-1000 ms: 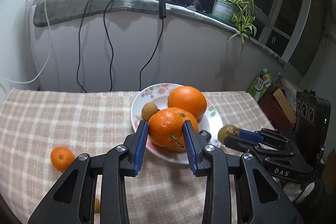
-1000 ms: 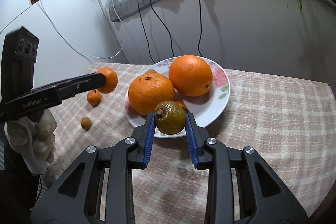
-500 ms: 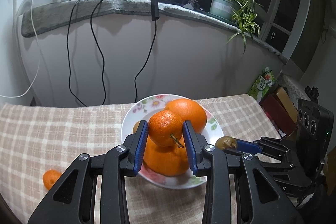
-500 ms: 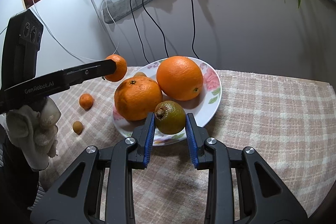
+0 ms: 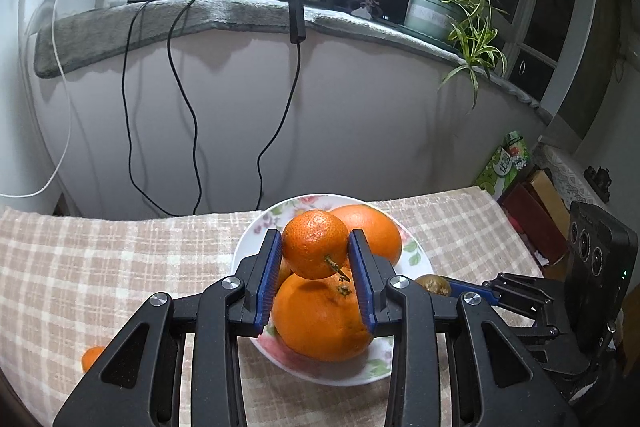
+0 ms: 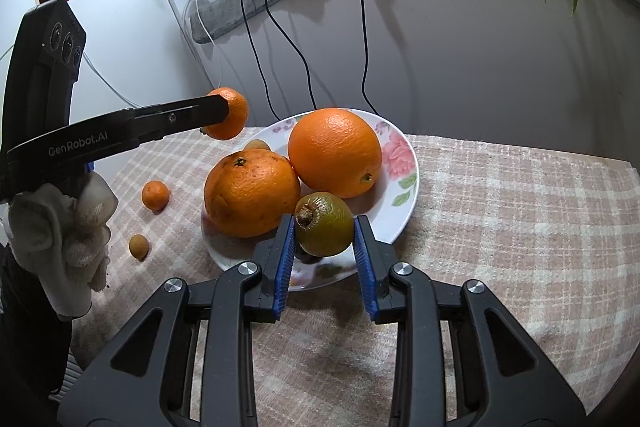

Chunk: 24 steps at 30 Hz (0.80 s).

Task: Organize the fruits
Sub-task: 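Lower the green fruit onto the plate and open the right gripper while the left releases the mandarin there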

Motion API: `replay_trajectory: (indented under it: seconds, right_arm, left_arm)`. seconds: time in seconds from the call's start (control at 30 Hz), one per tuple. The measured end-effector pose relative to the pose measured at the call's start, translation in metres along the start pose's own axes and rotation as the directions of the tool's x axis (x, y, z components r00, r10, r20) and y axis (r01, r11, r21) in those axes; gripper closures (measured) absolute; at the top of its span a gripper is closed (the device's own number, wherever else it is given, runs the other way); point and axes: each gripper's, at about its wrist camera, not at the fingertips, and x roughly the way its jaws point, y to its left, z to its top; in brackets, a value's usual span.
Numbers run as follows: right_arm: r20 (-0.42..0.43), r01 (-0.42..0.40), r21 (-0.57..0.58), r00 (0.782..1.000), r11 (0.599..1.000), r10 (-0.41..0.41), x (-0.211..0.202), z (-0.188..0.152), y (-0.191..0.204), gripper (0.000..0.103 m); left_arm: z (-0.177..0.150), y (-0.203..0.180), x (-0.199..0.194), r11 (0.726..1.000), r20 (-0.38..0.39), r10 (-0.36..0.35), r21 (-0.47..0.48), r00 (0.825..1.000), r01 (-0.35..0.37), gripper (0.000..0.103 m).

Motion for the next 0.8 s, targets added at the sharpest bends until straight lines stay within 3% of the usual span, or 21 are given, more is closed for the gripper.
replay_trajectory:
  seconds: [0.63, 0.8]
  right_arm:
    - [-0.019, 0.007, 0.002, 1.0, 1.0, -0.007, 0.0071, -0.0001, -0.0001, 0.073]
    - [-0.022, 0.008, 0.008, 1.0, 1.0, -0.008, 0.0078, 0.0, -0.0014, 0.071]
  left_arm:
    - [0.0007, -0.0033, 0.006, 1.0, -0.013, -0.001, 0.023, 1.0, 0.002, 0.069]
    - [0.0019, -0.0059, 0.0034, 0.999, -0.005, 0.002, 0.033, 1.0, -0.002, 0.059]
